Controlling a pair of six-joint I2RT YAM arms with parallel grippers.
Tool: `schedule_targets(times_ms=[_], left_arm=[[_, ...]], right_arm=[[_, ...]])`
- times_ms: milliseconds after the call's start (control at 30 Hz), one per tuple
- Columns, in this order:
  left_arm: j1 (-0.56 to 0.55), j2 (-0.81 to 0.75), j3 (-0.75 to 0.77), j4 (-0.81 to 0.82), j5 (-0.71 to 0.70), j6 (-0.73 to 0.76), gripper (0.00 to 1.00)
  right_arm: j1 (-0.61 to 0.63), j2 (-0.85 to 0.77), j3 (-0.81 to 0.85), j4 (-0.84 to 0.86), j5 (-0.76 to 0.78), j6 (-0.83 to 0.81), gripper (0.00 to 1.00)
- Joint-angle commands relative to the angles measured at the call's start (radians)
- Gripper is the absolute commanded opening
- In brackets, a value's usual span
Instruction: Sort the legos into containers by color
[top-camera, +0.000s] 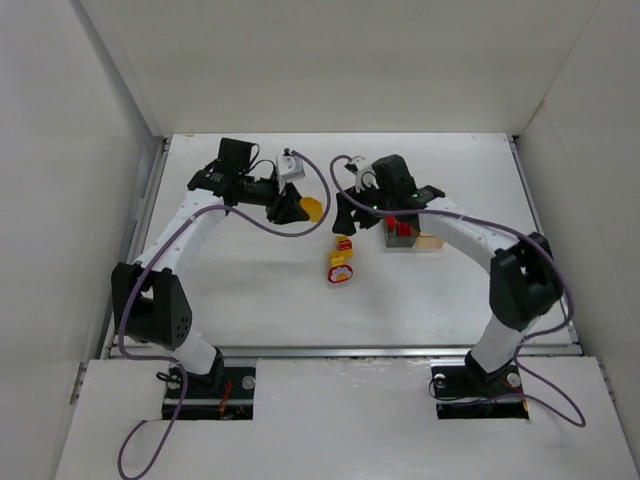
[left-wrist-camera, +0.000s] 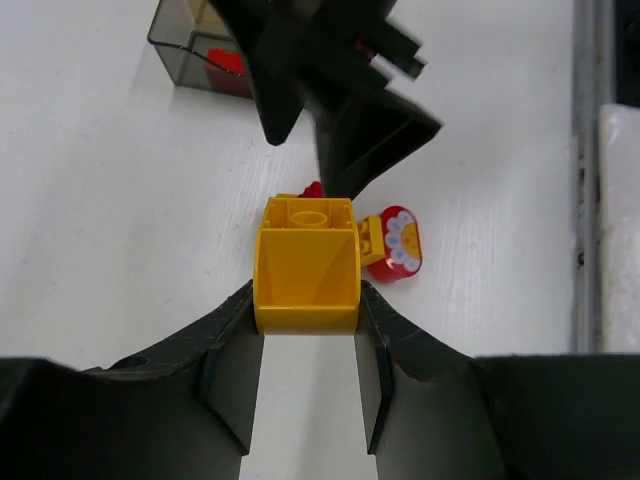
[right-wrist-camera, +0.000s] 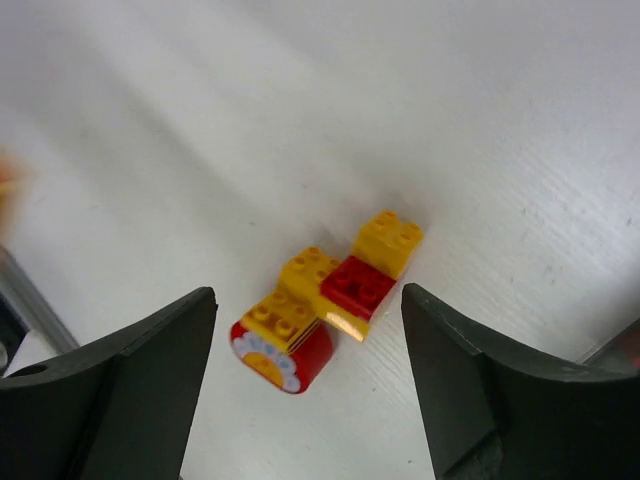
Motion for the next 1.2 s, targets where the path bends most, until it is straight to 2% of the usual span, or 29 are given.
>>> schedule_targets(times_ms=[0, 167, 400, 500, 667, 700, 767, 800, 900, 933, 967, 1000, 1033, 1067, 1100, 1167], left_arm=[[0.016, 0.04, 0.077, 0.035, 0.166, -0.161, 0.0], [0.016, 0.103, 0.13, 0.035, 0.225, -0.221, 0.0], [-0.028, 0.121, 0.205, 0.025, 0.274, -0.222, 0.0], [-0.038, 0.121, 0.215, 0.012, 0.292, -0.231, 0.0], [-0.061, 0.13, 0.238, -0.128, 0.268, -0.072, 0.0], [-0.076, 0.13, 0.238, -0.152, 0.268, -0.042, 0.0], [-0.085, 0.13, 0.238, -0.178, 0.268, -0.014, 0.0], [-0.085, 0.13, 0.238, -0.179, 0.268, -0.014, 0.0], [-0.094, 0.13, 0.247, -0.179, 0.248, -0.005, 0.0], [-0.094, 0.13, 0.247, -0.179, 0.248, -0.005, 0.04], [-0.094, 0.13, 0.256, -0.179, 0.236, -0.005, 0.12], [-0.094, 0.13, 0.256, -0.179, 0.236, -0.005, 0.24], [-0.094, 0.13, 0.256, -0.179, 0.214, -0.014, 0.5], [-0.094, 0.13, 0.256, -0.162, 0.204, -0.031, 0.83], [-0.094, 0.13, 0.256, -0.151, 0.188, -0.051, 1.0], [-0.104, 0.13, 0.256, -0.14, 0.13, -0.1, 1.0]], right_arm=[[-0.005, -0.168, -0.032, 0.167, -0.141, -0.167, 0.8], [-0.005, -0.254, -0.055, 0.167, -0.307, -0.29, 0.79], [0.019, -0.226, 0.029, 0.167, -0.376, -0.32, 0.79], [0.019, -0.202, 0.042, 0.167, -0.387, -0.32, 0.76], [0.019, -0.202, 0.075, 0.167, -0.375, -0.32, 0.71], [0.019, -0.202, 0.076, 0.167, -0.375, -0.32, 0.6], [0.019, -0.191, 0.086, 0.167, -0.384, -0.32, 0.46], [0.019, -0.191, 0.086, 0.167, -0.384, -0.32, 0.26], [0.019, -0.191, 0.086, 0.158, -0.362, -0.32, 0.04], [0.019, -0.191, 0.074, 0.158, -0.338, -0.32, 0.0], [0.019, -0.2, 0.063, 0.158, -0.323, -0.32, 0.0], [0.019, -0.2, 0.063, 0.158, -0.303, -0.309, 0.0], [0.019, -0.212, 0.054, 0.158, -0.275, -0.298, 0.0], [0.019, -0.221, 0.04, 0.158, -0.208, -0.263, 0.0], [0.001, -0.222, 0.04, 0.158, -0.169, -0.263, 0.0], [-0.051, -0.222, 0.014, 0.158, -0.036, -0.171, 0.0]])
